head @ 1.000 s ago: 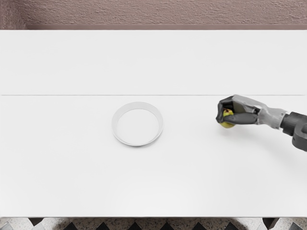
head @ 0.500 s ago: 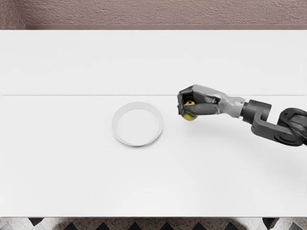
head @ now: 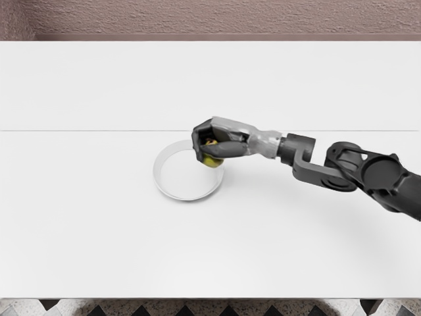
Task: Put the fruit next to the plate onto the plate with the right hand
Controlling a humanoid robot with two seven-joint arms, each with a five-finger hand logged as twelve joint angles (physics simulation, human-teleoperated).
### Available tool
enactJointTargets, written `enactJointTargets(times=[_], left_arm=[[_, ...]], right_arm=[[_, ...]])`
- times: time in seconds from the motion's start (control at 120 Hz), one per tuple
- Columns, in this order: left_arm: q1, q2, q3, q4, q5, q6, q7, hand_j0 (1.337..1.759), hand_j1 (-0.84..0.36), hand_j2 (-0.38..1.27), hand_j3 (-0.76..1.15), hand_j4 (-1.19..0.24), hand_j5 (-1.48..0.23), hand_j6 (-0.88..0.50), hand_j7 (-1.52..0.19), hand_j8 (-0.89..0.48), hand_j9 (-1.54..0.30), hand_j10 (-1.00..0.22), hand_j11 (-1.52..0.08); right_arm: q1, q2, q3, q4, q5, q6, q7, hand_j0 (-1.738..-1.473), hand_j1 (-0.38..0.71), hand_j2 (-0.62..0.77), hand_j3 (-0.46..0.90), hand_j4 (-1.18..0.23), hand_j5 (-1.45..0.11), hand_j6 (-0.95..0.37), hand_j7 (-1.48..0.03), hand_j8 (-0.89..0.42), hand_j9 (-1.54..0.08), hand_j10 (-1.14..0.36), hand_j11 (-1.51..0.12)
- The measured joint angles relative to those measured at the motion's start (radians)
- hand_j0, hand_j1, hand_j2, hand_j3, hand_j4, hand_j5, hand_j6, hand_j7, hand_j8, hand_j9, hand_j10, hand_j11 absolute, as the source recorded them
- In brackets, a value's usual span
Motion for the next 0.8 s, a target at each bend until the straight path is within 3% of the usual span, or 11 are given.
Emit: enactJointTargets(times=[0.225,0.467,0.8], left_arm=[[0.0,0.0,0.0,0.0,0.0,0.0,0.0,1.658,0.32,0.0,0.0,-0.02,-0.03,-0.02,-0.03,-0.02,-0.03,-0.02,-0.03],[0.0,0.0,0.0,0.0,0.0,0.0,0.0,1.658,0.32,0.0,0.0,-0.02,-0.03,-0.02,-0.03,-0.02,-0.03,-0.02,-0.03],[0.0,0.0,0.0,0.0,0.0,0.0,0.0,1.658,0.32,0.0,0.0,-0.02,-0.03,-0.02,-0.03,-0.02,-0.03,-0.02,-0.03]], right_arm=[[0.023,0.117,-0.028,-0.106,0.005,-0.001,-0.001,-1.642,0.67,-0.18,0.0,-0.85,-1.13,-0.86,-1.12,-0.85,-1.14,-0.77,-1.14],[0.032,0.169,-0.049,-0.161,0.007,0.0,-0.001,-1.649,0.66,-0.17,0.0,-0.84,-1.11,-0.85,-1.1,-0.84,-1.11,-0.8,-1.11],[0.034,0.175,-0.037,-0.172,0.026,-0.001,-0.001,-1.655,0.33,-0.11,0.0,-0.56,-0.74,-0.56,-0.73,-0.56,-0.73,-0.56,-0.73]])
